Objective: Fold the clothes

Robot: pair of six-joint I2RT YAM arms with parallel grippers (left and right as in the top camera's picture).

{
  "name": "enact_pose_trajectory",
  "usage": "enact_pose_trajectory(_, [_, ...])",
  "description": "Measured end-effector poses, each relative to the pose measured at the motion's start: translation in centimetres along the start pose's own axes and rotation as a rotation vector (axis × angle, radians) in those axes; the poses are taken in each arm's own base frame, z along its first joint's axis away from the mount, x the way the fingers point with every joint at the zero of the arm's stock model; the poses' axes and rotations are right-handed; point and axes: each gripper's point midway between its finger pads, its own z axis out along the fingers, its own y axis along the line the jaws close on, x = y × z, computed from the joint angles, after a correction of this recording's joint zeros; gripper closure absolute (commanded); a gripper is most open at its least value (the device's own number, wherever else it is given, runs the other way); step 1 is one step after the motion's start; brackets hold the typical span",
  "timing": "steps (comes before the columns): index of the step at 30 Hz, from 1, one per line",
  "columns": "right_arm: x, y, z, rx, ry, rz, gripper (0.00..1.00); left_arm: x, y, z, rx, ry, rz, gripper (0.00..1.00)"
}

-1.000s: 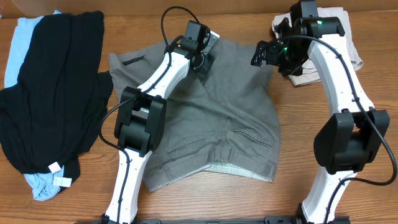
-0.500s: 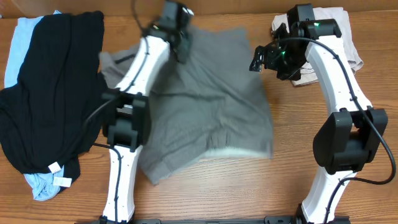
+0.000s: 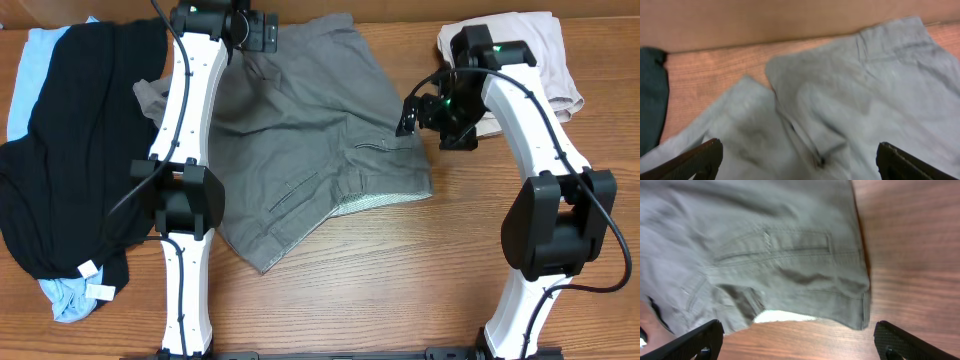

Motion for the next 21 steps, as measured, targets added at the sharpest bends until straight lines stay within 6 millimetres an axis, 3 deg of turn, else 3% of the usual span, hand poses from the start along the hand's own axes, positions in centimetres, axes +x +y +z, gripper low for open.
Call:
enact_pose_trajectory(5, [3.0,-1.7,3.9,0.026,0.111,0.032,0.12,0.9,-0.6,-4.0,0.027,0.06,0.005,0.0])
enact_pose_trajectory(10, [5.2,-3.4,7.1,0.061,0.163,0.069,0.13,-0.4,-0.7,-10.4,0.044,0.011,0.008,0.0])
enact_pose_trajectory(13, [5.7,-4.2,8.3,0.079,0.167,0.082,0.2,-1.4,-0.7,-14.1,0.05,-0.043,0.01,0.0])
enact_pose_trajectory(16, [5.9,-4.7,8.8,0.091,0.159,0.087,0.31,-1.5,-0.7,-16.6,0.055,-0.064,0.01,0.0])
enact_pose_trajectory(18, [5.8,-4.9,8.9,0.099,0.147,0.095,0.37,-1.3,-0.7,-17.1,0.055,-0.06,0.01,0.0])
enact_pose_trajectory(20, [5.5,-5.2,8.9,0.116,0.128,0.101,0.51,-0.9,-0.7,-17.0,0.054,-0.041,0.011,0.0])
enact_pose_trajectory(21, [5.2,-5.4,8.9,0.129,0.114,0.099,0.63,-0.7,-0.7,-16.9,0.054,-0.033,0.01,0.0])
